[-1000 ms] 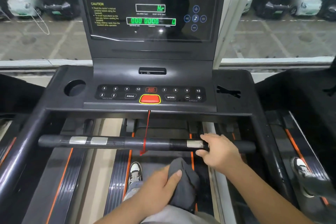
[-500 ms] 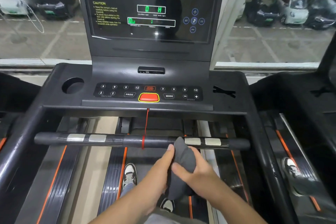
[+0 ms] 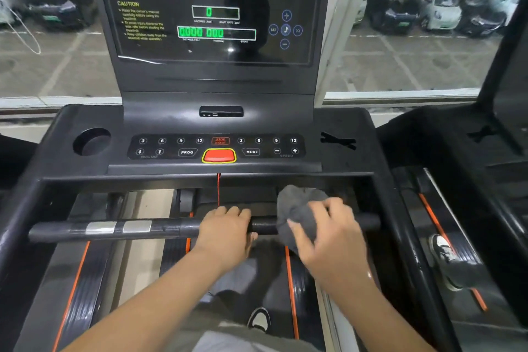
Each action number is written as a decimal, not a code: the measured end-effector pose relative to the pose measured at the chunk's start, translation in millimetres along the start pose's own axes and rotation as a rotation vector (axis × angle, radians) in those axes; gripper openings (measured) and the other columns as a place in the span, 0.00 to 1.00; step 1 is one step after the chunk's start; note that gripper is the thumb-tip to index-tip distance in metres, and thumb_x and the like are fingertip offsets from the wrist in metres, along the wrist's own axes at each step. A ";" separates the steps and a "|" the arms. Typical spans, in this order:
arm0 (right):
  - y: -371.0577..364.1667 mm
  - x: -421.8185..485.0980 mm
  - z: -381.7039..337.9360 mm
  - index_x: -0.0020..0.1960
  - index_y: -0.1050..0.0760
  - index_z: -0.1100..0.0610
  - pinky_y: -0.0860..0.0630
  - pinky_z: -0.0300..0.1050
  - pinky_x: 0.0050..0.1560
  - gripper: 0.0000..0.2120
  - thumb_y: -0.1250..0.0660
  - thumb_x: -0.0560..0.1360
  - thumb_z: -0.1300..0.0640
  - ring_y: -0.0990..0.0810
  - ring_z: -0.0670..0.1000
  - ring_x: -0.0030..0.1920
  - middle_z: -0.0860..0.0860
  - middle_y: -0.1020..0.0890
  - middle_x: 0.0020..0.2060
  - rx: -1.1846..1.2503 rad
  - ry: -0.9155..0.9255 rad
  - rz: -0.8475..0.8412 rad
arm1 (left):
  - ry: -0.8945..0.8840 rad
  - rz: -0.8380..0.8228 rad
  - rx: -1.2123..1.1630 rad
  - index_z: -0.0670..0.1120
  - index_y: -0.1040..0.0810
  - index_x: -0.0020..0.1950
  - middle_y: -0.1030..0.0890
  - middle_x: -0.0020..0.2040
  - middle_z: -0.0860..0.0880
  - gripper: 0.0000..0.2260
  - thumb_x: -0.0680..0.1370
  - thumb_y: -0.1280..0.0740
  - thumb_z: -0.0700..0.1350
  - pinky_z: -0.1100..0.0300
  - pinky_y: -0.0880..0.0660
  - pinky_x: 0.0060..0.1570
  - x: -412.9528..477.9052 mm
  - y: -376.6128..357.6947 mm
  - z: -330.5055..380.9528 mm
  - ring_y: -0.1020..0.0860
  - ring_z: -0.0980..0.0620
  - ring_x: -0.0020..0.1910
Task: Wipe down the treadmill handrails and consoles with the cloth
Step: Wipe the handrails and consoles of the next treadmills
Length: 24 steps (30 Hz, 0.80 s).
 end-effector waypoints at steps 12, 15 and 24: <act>-82.6 20.0 27.3 0.73 0.29 0.52 0.26 0.55 0.63 0.34 0.39 0.74 0.32 0.21 0.57 0.56 0.53 0.21 0.57 -0.319 0.280 -0.548 | -0.013 -0.077 0.105 0.51 0.33 0.74 0.21 0.64 0.49 0.24 0.83 0.42 0.62 0.51 0.47 0.79 16.6 -8.7 -5.3 0.23 0.45 0.65; -76.0 52.9 18.0 0.71 0.25 0.50 0.27 0.49 0.63 0.43 0.65 0.78 0.27 0.22 0.56 0.64 0.52 0.20 0.63 -0.165 0.100 -0.756 | -0.021 -0.053 0.068 0.51 0.34 0.76 0.21 0.65 0.50 0.25 0.83 0.42 0.62 0.51 0.46 0.78 13.6 -13.3 -7.0 0.24 0.45 0.65; -78.3 41.2 0.6 0.56 0.24 0.57 0.22 0.56 0.49 0.18 0.46 0.85 0.45 0.18 0.61 0.47 0.57 0.17 0.45 -0.073 0.047 -0.337 | -0.035 -0.031 0.062 0.50 0.25 0.70 0.20 0.60 0.50 0.18 0.81 0.39 0.52 0.53 0.41 0.77 8.0 -15.0 -9.5 0.23 0.46 0.62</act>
Point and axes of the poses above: each hand's wrist, its own x-axis towards the middle knuckle, its own y-axis out of the back of the hand, z = x × y, the point moved 3 cm from there along x, towards the middle knuckle
